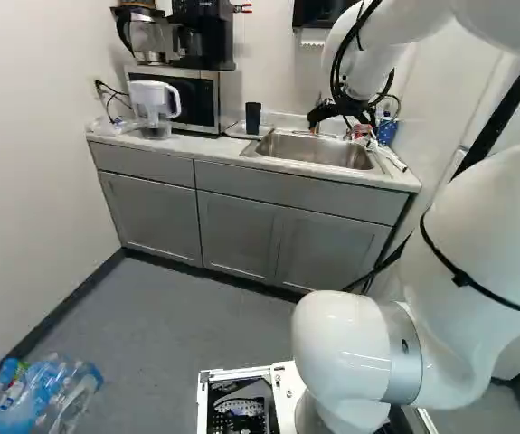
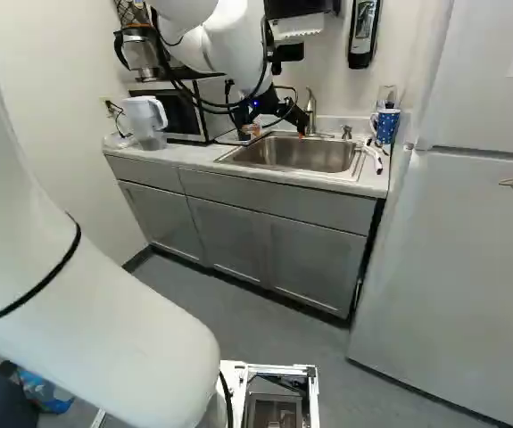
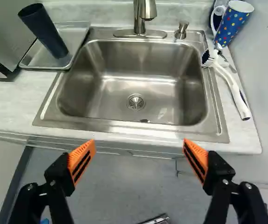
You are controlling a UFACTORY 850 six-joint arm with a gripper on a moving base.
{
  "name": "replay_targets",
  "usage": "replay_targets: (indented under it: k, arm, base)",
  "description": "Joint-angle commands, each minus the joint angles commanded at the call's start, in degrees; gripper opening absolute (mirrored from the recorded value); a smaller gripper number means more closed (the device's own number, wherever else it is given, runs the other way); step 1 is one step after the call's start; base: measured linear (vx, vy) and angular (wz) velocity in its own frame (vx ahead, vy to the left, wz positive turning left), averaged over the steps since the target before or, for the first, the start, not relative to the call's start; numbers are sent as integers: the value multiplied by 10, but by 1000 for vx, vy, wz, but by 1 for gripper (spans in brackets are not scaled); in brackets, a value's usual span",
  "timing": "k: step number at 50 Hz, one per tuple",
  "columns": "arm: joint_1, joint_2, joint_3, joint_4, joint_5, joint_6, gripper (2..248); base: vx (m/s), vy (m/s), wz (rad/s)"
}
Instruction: Rinse the cup and place it in the tray
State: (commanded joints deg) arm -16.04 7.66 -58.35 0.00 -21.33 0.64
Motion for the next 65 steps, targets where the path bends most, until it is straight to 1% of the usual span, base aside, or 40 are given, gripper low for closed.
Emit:
replay_targets:
  k: [20,39,52,65]
  arm:
    - [0,0,0,0,0,0,247]
    - [1,0,3,0,4,0,247]
    - [4,2,14,0,18,0,247]
    - [10,5,32,0,43,0,247]
  base:
    - [-64,18,3]
    - [3,1,0]
    - [0,0,0]
    - [0,0,0]
